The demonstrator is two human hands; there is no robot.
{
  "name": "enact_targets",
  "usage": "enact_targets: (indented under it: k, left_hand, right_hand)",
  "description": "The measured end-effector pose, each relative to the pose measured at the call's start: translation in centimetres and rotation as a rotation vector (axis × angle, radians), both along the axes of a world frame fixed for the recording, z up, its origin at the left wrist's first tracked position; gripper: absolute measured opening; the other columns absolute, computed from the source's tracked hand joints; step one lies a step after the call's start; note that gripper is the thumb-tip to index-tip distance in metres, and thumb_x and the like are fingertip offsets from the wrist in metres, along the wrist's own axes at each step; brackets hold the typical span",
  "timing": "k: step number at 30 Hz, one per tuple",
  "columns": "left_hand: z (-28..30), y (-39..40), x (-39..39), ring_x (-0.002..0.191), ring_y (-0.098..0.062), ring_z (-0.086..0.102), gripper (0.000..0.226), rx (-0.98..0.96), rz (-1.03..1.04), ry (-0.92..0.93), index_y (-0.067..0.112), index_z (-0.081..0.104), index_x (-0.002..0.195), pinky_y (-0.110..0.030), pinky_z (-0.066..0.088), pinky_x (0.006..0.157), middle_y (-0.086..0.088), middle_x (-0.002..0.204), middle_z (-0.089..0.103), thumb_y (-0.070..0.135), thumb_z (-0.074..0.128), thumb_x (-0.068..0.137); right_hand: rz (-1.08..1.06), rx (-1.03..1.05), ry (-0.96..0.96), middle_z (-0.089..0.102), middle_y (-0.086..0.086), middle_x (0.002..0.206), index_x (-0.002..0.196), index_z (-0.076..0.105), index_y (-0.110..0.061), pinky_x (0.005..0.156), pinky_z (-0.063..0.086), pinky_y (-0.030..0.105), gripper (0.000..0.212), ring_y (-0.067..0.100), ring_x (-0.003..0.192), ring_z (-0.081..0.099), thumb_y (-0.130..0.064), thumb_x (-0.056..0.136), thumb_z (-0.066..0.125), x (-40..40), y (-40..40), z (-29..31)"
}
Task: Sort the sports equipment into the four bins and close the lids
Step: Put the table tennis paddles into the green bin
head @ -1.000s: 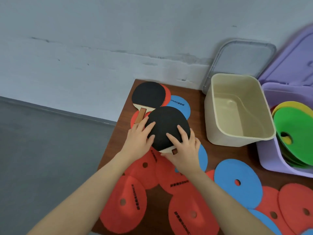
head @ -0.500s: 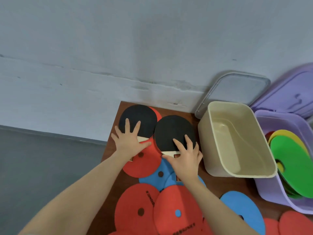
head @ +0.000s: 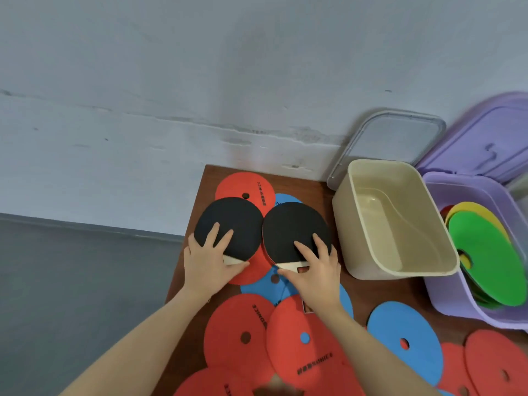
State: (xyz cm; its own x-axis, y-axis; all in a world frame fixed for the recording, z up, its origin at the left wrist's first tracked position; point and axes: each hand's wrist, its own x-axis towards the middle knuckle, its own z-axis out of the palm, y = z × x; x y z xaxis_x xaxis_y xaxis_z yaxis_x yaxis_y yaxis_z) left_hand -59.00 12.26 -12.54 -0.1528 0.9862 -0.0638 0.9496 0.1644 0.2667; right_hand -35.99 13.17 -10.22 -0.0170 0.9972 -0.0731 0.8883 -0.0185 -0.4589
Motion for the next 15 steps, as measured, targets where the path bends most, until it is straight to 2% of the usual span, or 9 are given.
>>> enact_targets:
  k: [7, 9, 12, 15]
  left_hand:
    - [0.8, -6.7, 1.4, 0.123, -0.046, 0.037, 0.091, 0.021, 0.031, -0.043, 0.034, 0.05, 0.132, -0.053, 0.04, 0.091, 0.002, 0.146, 0.039, 0.085, 0.036, 0.058]
    - [1.1, -7.7, 1.9, 0.12, -0.047, 0.04, 0.09, 0.055, 0.018, -0.042, 0.033, 0.054, 0.129, -0.053, 0.042, 0.089, 0.001, 0.143, 0.044, 0.084, 0.038, 0.058]
    - [1.6, -9.2, 3.0, 0.115, -0.049, 0.044, 0.089, 0.118, 0.003, -0.052, 0.031, 0.058, 0.126, -0.055, 0.045, 0.084, 0.0, 0.139, 0.048, 0.084, 0.041, 0.056]
    - [2.9, -10.8, 4.7, 0.119, -0.047, 0.042, 0.091, 0.131, 0.005, -0.046, 0.031, 0.056, 0.127, -0.054, 0.044, 0.086, 0.002, 0.141, 0.046, 0.084, 0.04, 0.055]
  right_hand:
    - [0.045, 0.062, 0.032, 0.041, 0.005, 0.144, 0.122, 0.061, -0.031, 0.1, 0.035, 0.055, 0.069, 0.045, 0.131, 0.029, -0.058, 0.06, 0.075, 0.8, -5.8, 0.0]
    - [0.038, 0.067, 0.047, 0.04, 0.004, 0.145, 0.123, 0.06, -0.031, 0.102, 0.033, 0.054, 0.07, 0.043, 0.133, 0.027, -0.063, 0.061, 0.07, 1.4, -7.3, 0.2]
    - [0.045, 0.085, 0.069, 0.037, 0.003, 0.146, 0.124, 0.059, -0.031, 0.105, 0.031, 0.052, 0.07, 0.039, 0.136, 0.023, -0.058, 0.063, 0.076, 2.6, -9.2, 0.6]
    - [0.067, 0.124, 0.06, 0.037, 0.003, 0.147, 0.125, 0.058, -0.032, 0.104, 0.034, 0.054, 0.069, 0.04, 0.136, 0.023, -0.058, 0.063, 0.075, 4.4, -11.0, 1.4]
